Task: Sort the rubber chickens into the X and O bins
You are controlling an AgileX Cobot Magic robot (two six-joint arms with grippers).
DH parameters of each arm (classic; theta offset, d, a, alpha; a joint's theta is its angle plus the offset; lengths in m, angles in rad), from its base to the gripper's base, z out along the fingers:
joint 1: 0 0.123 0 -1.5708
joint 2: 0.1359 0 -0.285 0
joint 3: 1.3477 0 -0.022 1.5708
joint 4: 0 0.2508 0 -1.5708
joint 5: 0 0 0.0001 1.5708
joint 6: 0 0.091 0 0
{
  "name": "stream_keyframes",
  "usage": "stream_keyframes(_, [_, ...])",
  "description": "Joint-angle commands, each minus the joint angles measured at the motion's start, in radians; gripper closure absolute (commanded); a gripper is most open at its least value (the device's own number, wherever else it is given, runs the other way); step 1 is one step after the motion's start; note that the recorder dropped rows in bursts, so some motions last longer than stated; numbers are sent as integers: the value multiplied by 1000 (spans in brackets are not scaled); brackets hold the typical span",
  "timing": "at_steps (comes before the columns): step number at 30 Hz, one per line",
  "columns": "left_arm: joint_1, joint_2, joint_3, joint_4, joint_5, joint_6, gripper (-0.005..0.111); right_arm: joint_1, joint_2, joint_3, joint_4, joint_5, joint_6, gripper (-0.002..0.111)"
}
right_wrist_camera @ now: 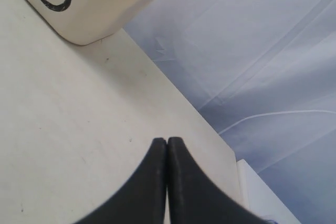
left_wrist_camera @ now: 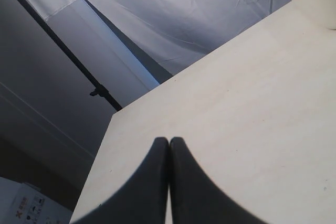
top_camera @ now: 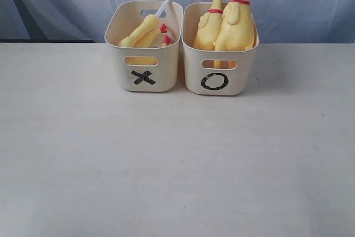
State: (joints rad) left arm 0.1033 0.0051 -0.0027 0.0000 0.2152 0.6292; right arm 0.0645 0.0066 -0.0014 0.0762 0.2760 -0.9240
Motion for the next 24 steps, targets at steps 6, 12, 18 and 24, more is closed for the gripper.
stream_keyframes(6, [4,-5,3,-7,-11,-8,107,-6,-7,1,-4,-5,4,109])
stream_keyframes(12, [4,-5,3,-7,-11,-8,107,-6,-7,1,-4,-5,4,109])
stream_keyframes(18, [4,-5,3,-7,-9,-8,107,-6,-7,1,-4,-10,4,109])
stream_keyframes(24, [4,-5,3,-7,-9,-8,107,-6,-7,1,-25,-9,6,109])
